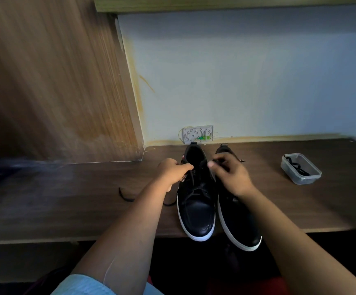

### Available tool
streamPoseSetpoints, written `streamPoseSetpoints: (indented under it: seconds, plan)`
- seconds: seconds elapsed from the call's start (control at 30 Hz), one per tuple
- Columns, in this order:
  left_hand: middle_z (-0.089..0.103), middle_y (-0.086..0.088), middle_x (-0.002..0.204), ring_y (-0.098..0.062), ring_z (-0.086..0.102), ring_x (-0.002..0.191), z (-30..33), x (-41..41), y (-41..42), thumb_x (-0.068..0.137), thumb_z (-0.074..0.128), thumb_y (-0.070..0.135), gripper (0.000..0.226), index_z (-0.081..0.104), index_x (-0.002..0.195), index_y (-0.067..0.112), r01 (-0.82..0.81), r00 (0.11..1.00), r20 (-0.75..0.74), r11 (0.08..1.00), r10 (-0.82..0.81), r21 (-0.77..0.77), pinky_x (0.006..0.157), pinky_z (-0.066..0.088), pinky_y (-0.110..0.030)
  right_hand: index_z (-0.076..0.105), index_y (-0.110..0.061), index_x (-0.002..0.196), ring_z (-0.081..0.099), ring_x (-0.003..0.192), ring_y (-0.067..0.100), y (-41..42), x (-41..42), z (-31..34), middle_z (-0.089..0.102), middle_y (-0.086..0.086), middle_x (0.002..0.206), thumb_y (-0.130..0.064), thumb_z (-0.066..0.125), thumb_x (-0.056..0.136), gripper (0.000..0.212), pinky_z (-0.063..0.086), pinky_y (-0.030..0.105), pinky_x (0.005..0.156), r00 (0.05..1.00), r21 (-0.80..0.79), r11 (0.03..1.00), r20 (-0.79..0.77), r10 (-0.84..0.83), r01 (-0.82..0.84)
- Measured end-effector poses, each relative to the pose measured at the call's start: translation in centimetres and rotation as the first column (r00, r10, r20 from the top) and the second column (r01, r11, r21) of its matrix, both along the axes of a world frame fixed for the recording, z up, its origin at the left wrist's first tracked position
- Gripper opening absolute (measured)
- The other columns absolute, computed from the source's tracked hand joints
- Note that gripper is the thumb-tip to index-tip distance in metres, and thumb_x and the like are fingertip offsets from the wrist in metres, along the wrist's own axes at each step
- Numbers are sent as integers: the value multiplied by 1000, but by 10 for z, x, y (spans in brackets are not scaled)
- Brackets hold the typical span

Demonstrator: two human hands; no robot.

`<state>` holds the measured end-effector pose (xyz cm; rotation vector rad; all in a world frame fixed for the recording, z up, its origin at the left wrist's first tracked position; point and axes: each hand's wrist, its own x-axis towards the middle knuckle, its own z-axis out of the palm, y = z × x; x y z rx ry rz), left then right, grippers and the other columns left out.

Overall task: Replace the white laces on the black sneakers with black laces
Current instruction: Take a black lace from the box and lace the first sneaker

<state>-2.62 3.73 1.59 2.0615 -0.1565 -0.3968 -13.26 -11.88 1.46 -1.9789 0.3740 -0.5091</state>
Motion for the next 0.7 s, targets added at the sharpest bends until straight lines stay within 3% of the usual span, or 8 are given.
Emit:
streamPoseSetpoints:
  seconds: [0.03,0.1,0.23,0.33,0.43,0.5,0.57,0.7]
  plan:
    - [62,-4,55,-18,59,52,1,-1,0,64,73,38,30,57,62,12,-3,1000,-5,1000,3,-4,64,53,-33,64,-29,104,58,81,1,4,3,-4,62,-12,92,-35,69,86,19,43,14,71,997,-262,962,-45,66,-76]
    - [60,-3,52,-18,58,51,2,-1,-1,69,73,33,28,55,59,13,-7,1000,-16,1000,6,-13,61,50,-30,64,-26,115,61,92,11,11,9,-5,63,-8,102,-35,67,86,30,46,24,78,985,-566,807,-112,129,-170]
    - [61,-3,56,-17,57,51,2,2,-1,74,71,30,25,55,66,13,0,999,-41,1000,0,-3,55,46,-25,65,-25,111,63,89,25,17,22,0,57,-1,103,-36,58,90,25,50,34,70,964,-740,619,-223,144,-263]
    - [65,-4,68,-14,61,58,-1,7,0,78,72,35,30,64,89,9,0,997,-74,1000,0,2,63,51,-28,65,-18,102,62,83,28,13,23,6,55,3,102,-29,56,91,18,50,36,65,974,-731,645,-161,158,-225]
    - [71,-7,80,-14,69,70,-4,10,2,81,72,37,60,56,124,-1,13,992,-124,1000,-14,-9,66,55,-25,60,-11,103,58,83,32,-8,16,15,53,10,108,-25,52,94,18,48,37,68,998,-608,792,47,-34,56]
    - [70,-7,81,-15,69,72,-5,11,3,82,71,38,59,57,124,-2,37,990,-133,999,-38,-7,70,55,-26,59,-7,106,55,87,31,-27,11,22,51,10,107,-25,52,97,21,41,30,73,985,-423,890,58,-161,170]
    - [70,-7,80,-15,67,71,-4,10,1,83,70,37,47,63,111,0,57,991,-119,998,-56,4,77,55,-30,59,-11,100,52,86,22,-38,5,24,52,1,94,-24,52,98,15,36,25,66,991,-257,960,-47,-129,113]
    - [69,-8,87,-15,65,76,0,6,1,86,67,40,35,64,99,7,127,989,-79,990,-122,63,81,53,-32,57,-15,91,53,69,6,-32,2,17,57,-15,73,-25,50,99,15,36,13,54,991,-110,990,-98,-94,83]
